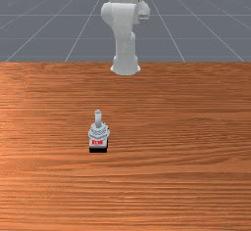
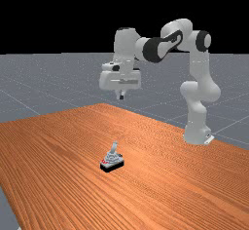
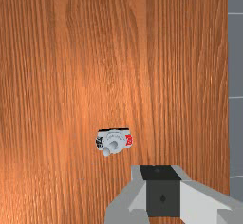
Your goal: Turn on the trigger
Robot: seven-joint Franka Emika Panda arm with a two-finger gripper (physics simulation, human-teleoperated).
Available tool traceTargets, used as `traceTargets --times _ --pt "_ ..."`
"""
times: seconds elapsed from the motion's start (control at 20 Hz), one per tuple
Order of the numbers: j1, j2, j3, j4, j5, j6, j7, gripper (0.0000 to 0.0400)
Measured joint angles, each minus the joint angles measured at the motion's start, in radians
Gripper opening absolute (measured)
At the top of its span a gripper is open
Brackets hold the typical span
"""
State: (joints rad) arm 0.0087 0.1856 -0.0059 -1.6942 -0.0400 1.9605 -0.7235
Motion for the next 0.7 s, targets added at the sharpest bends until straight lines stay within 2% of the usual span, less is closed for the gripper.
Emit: traceTargets --times 0.05,0.15,0.2,0.25,0.3,0.35,0.4,0.45,0.65,0.7 --pt "-0.012 -0.024 0.005 -0.093 0.071 0.136 -0.045 0.0" --pt "-0.012 -0.014 0.006 -0.176 0.075 0.266 -0.05 0.0" --pt "0.029 0.042 -0.021 -0.124 -0.111 0.17 0.083 0.0" --pt "-0.021 0.056 0.017 -0.153 0.07 0.223 -0.161 0.0" --pt "0.026 0.07 -0.021 -0.163 -0.079 0.234 0.053 0.0" --pt "0.032 0.082 -0.025 -0.174 -0.089 0.255 0.063 0.0" --pt "0.032 0.093 -0.025 -0.186 -0.081 0.279 0.058 0.0" --pt "0.007 0.063 -0.006 -0.242 0.026 0.307 0.026 0.0" --pt "0.003 -0.111 -0.002 -0.48 0.025 0.367 0.007 0.0" --pt "0.003 -0.118 -0.001 -0.478 0.027 0.334 -0.012 0.0"
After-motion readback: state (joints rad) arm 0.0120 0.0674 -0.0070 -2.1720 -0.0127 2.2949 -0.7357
